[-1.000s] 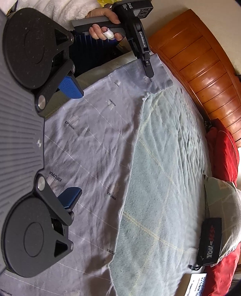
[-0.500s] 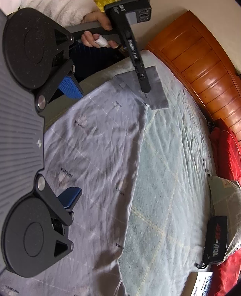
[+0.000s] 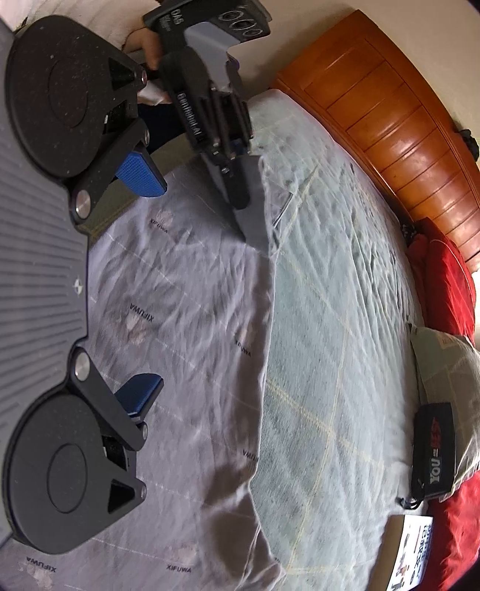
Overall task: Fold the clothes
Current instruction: 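Lift the corner with the left gripper and fold it over the garment, then open the left gripper and release the folded corner onto the garment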
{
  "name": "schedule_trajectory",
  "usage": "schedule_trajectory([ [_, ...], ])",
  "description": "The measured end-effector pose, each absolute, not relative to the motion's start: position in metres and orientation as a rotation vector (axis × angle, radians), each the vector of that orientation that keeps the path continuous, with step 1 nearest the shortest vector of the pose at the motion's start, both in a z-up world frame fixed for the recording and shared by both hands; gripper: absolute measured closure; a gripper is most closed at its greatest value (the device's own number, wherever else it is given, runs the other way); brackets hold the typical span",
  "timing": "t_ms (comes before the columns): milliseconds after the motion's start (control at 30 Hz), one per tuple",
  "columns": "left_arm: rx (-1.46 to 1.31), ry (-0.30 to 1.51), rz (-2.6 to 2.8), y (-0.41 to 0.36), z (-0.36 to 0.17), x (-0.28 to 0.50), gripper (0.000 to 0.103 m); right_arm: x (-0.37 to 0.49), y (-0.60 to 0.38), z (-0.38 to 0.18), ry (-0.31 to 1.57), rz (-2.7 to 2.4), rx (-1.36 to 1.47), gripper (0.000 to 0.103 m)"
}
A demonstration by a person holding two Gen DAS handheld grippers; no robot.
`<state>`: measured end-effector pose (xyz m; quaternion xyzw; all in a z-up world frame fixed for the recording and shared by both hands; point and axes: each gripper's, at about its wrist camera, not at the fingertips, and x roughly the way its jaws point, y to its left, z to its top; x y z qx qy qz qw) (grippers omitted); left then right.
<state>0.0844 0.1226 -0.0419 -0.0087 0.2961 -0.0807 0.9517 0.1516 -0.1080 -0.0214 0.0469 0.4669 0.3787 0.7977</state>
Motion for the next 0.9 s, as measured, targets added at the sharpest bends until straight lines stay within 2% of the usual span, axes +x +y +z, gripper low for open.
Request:
schedule_trajectory([
  [267,-0.004,0.625,-0.186,0.113,-0.051,0.084,0.088,0.154,-0.112,-0.023,1.002,0.799,0.108,0.000],
  [367,-0.014,0.664,-0.204,0.115,-0.055,0.082,0.082,0.154,-0.112,-0.024,1.002,0.798,0.106,0.000],
  [567,-0.017,0.618,-0.331,0.138,-0.019,0.061,0.066,0.155,-0.116,-0.023,0.992,0.793,0.106,0.000],
  [633,0.030,0.577,-0.268,0.152,-0.007,0.065,0.052,0.156,-0.116,-0.023,0.989,0.794,0.107,0.000],
  [767,-0.040,0.623,-0.166,0.186,-0.013,0.106,0.054,0.156,-0.114,-0.023,0.989,0.803,0.105,0.000],
  [900,-0.061,0.732,-0.148,0.194,-0.051,0.132,0.054,0.156,-0.114,-0.027,0.999,0.797,0.098,0.000],
])
